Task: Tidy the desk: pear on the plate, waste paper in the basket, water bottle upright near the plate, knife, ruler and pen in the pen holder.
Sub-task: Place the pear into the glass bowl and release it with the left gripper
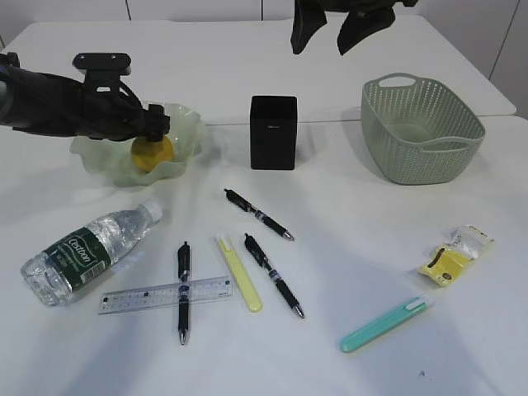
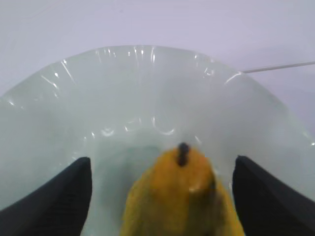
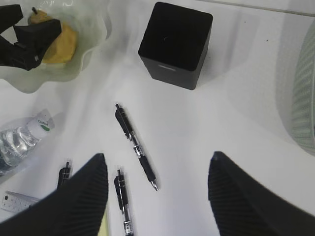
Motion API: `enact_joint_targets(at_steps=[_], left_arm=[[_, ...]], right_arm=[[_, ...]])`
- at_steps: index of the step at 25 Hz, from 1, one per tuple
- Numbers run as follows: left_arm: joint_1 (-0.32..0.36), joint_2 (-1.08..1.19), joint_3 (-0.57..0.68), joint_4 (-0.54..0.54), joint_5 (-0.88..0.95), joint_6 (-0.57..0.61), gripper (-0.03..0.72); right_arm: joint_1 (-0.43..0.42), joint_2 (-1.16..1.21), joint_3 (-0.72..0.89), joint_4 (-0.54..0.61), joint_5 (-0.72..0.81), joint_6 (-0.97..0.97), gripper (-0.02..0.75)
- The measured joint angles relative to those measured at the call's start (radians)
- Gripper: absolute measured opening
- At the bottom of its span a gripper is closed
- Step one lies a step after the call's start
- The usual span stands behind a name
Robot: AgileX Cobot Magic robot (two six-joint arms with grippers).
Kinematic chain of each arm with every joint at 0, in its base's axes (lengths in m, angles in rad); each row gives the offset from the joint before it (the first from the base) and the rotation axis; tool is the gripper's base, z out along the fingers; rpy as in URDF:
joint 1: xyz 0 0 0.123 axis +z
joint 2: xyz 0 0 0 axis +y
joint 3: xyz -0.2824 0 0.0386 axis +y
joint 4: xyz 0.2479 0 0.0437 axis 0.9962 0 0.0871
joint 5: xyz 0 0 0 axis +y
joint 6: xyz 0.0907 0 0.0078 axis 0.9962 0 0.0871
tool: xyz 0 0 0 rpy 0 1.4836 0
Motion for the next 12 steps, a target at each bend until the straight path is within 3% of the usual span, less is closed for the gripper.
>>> enact_joint_targets(at_steps=[12], left_arm=[[0.000, -0.047, 0.000, -0.012, 0.073, 0.000, 0.594]], right_arm=[[0.000, 0.000, 0.000, 0.000, 0.000, 0.000, 0.502]])
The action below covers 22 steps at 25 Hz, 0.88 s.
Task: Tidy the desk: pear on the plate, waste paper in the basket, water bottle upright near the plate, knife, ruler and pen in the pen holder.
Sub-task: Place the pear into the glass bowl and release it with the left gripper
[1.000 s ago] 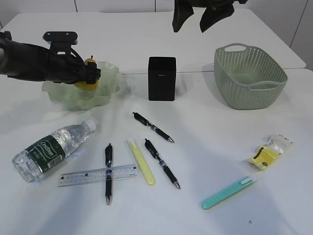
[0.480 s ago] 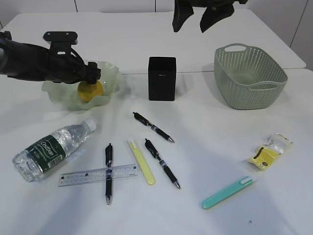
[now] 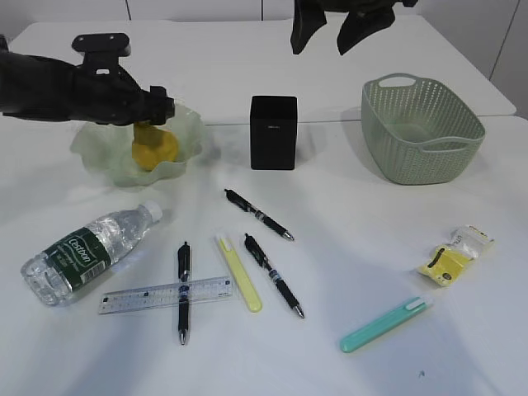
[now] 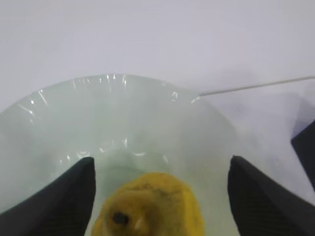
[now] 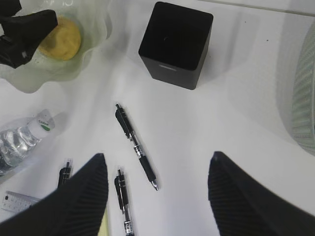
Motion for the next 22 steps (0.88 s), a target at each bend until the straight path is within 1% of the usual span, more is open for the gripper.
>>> enact_joint_targets(at_steps=[5, 9, 11, 14, 18, 20, 22], left_arm=[[0.000, -0.031, 0.000, -0.061, 0.025, 0.000, 0.594], [0.000, -0.056, 0.000, -0.136, 0.044, 0.000, 0.594], [0.000, -0.068, 0.000, -0.183, 0.067, 0.000, 0.594], [0.000, -0.083, 0.000, -0.215, 0.120, -0.016, 0.594], [0.006, -0.095, 0.000, -0.219, 0.234, -0.147, 0.594], [0.023, -0.095, 0.000, -0.219, 0.325, -0.262, 0.594], [0.047, -0.095, 0.000, -0.217, 0.420, -0.333, 0.593]], right_arm=[[0.000, 0.000, 0.000, 0.000, 0.000, 0.000, 0.502], [0.000, 0.000, 0.000, 0.000, 0.000, 0.000, 0.502], [0.000, 0.000, 0.000, 0.000, 0.000, 0.000, 0.502], [0.000, 0.000, 0.000, 0.000, 0.000, 0.000, 0.502], [0.000, 0.000, 0.000, 0.000, 0.000, 0.000, 0.502], [0.000, 0.000, 0.000, 0.000, 0.000, 0.000, 0.502], [0.000, 0.000, 0.000, 0.000, 0.000, 0.000, 0.502]])
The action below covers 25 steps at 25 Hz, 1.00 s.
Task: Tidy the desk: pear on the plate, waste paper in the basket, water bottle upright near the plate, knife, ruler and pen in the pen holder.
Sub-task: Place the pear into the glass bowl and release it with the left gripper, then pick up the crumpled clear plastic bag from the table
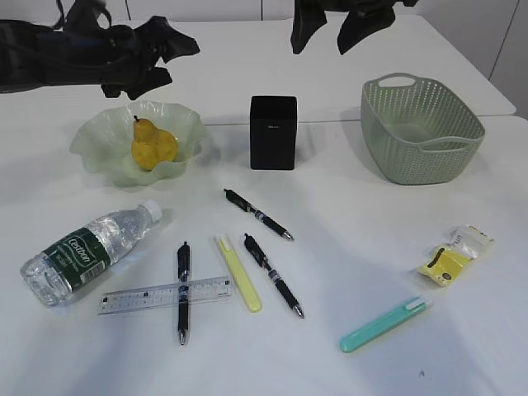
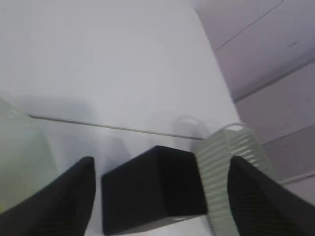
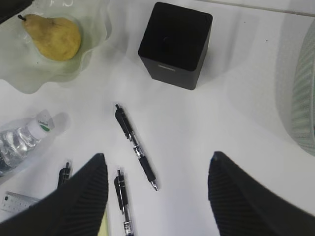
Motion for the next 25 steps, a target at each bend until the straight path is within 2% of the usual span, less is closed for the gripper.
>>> enact_joint_targets(at_steps=[5, 11, 19, 25], left_arm=[[0.086, 0.000, 0.000, 0.073, 0.236, -0.157, 0.547], [0.156, 0.000, 0.000, 0.143, 0.463, -0.208, 0.529], [0.165, -0.002, 0.000, 0.302, 0.675, -0.210, 0.527], [0.165, -0.033, 0.000, 0.477, 0.715, -0.204, 0.527]], right_arm=[[0.000, 0.000, 0.000, 0.013, 0.000, 0.002, 0.502], [0.000, 0.000, 0.000, 0.026, 0.000, 0.003, 0.502], [0.000, 0.000, 0.000, 0.028, 0.000, 0.003, 0.502], [0.000, 0.000, 0.000, 0.031, 0.000, 0.005, 0.502]])
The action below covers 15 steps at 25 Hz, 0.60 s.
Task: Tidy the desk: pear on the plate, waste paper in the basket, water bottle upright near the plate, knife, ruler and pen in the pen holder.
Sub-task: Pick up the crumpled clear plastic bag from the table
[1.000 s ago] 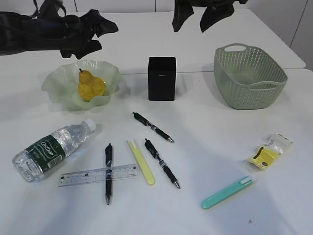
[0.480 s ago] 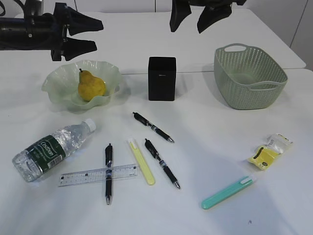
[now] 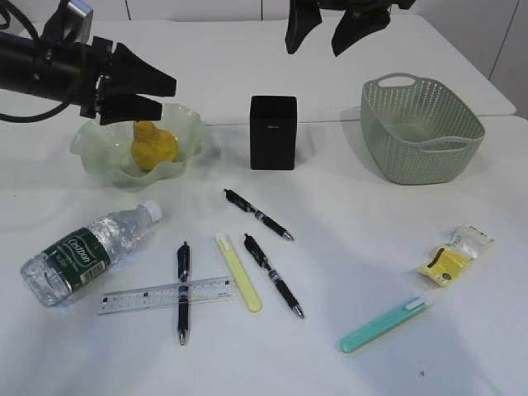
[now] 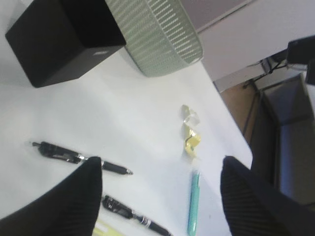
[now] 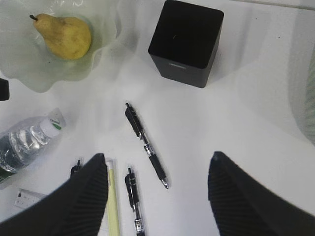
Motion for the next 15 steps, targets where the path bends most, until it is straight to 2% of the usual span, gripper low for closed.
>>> enact_joint_targets(at_steps=[8, 15], left_arm=[[0.000, -0.105, -0.040, 0.290, 0.019, -0.035, 0.527], [0.000, -0.175, -0.040, 0.470, 0.032, -0.123, 0.527]], right_arm=[[0.000, -0.005, 0.000, 0.000, 0.000, 0.000, 0.502], [0.000, -0.042, 0.000, 0.000, 0.000, 0.000, 0.502]])
